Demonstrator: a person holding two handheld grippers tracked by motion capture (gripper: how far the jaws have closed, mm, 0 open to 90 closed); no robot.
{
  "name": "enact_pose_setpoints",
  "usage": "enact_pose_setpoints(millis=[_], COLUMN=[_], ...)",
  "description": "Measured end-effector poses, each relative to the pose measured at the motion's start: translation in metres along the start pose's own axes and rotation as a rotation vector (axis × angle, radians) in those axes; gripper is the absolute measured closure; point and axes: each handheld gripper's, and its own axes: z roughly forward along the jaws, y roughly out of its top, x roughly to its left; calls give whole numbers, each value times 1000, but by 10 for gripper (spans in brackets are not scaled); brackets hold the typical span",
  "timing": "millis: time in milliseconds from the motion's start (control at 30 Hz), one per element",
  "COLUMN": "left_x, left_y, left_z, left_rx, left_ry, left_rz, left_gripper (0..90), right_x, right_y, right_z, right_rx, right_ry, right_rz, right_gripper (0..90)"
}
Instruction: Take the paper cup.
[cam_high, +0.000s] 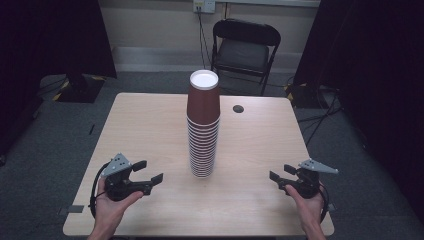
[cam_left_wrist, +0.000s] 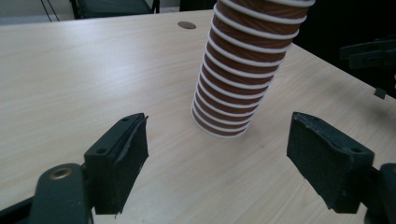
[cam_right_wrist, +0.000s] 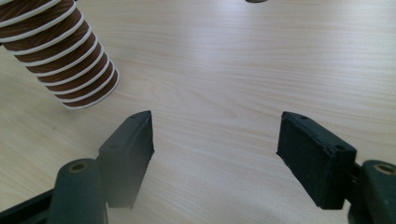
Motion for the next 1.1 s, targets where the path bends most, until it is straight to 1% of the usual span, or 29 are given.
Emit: enact_pose_setpoints(millis=[33, 133, 200, 233, 267, 333, 367, 400, 433, 467, 533, 567, 600, 633, 667, 700, 767, 800, 833, 900, 933, 1000, 1033, 1100], left_x=[0, -1, -3, -3, -6, -9, -11, -13, -15, -16, -19, -19, -19, -19, -21, -22, -22, -22, -23, -23, -26, -28, -29, -31], left_y=[2, 11, 18, 18, 25, 34, 37, 41, 43, 45, 50, 50, 55, 55, 60, 63, 69, 72, 75, 77, 83, 85, 89, 95], left_z=[-1, -3, -3, -3, -4, -4, -5, -6, -7, -7, -8, -8, -8, -8, -8, -8, -7, -7, -6, -5, -5, -4, -4, -4], left_rx=[1, -21, -29, -29, -43, -62, -78, -92, -106, -111, -103, -103, -107, -107, -106, -113, -119, -130, -131, -135, -140, -144, -149, -158], left_ry=[3, 7, 5, 5, -1, -8, -12, -25, -30, -33, -35, -35, -58, -58, -64, -71, -89, -88, -90, -90, -91, -97, -102, -105], left_rz=[7, 15, 29, 29, 41, 51, 53, 47, 53, 59, 78, 78, 69, 69, 79, 79, 82, 74, 72, 78, 92, 94, 106, 117], left_gripper=[202, 202, 200, 197, 187, 172, 164, 163, 161, 161, 161, 161, 162, 167, 178, 187, 235, 231, 222, 189, 186, 171, 169, 164], right_x=[0, 0, 1, 1, 1, 2, 2, 3, 5, 6, 7, 7, 7, 7, 7, 7, 7, 8, 8, 9, 9, 9, 9, 10], right_y=[0, 2, 2, 3, 3, 4, 4, 4, 4, 5, 5, 5, 5, 5, 5, 5, 6, 6, 6, 6, 6, 6, 6, 6], right_z=[2, 5, 7, 7, 7, 7, 6, 6, 5, 5, 4, 4, 5, 5, 7, 8, 11, 11, 12, 12, 11, 11, 10, 9], right_rx=[2, 6, 8, 10, 11, 9, 5, 6, 6, 1, -1, -1, -1, -1, 4, 5, 11, 11, 14, 11, 10, 7, 0, -2], right_ry=[0, 9, 11, 12, 11, 13, 14, 13, 16, 14, 16, 15, 19, 19, 16, 17, 20, 26, 28, 29, 31, 30, 27, 23], right_rz=[-2, -4, -6, -10, -13, -15, -15, -16, -17, -20, -28, -29, -28, -28, -24, -26, -31, -34, -36, -38, -38, -39, -38, -47], right_gripper=[266, 266, 266, 266, 266, 266, 266, 266, 266, 266, 266, 266, 266, 266, 263, 257, 257, 257, 257, 256, 253, 250, 233, 216])
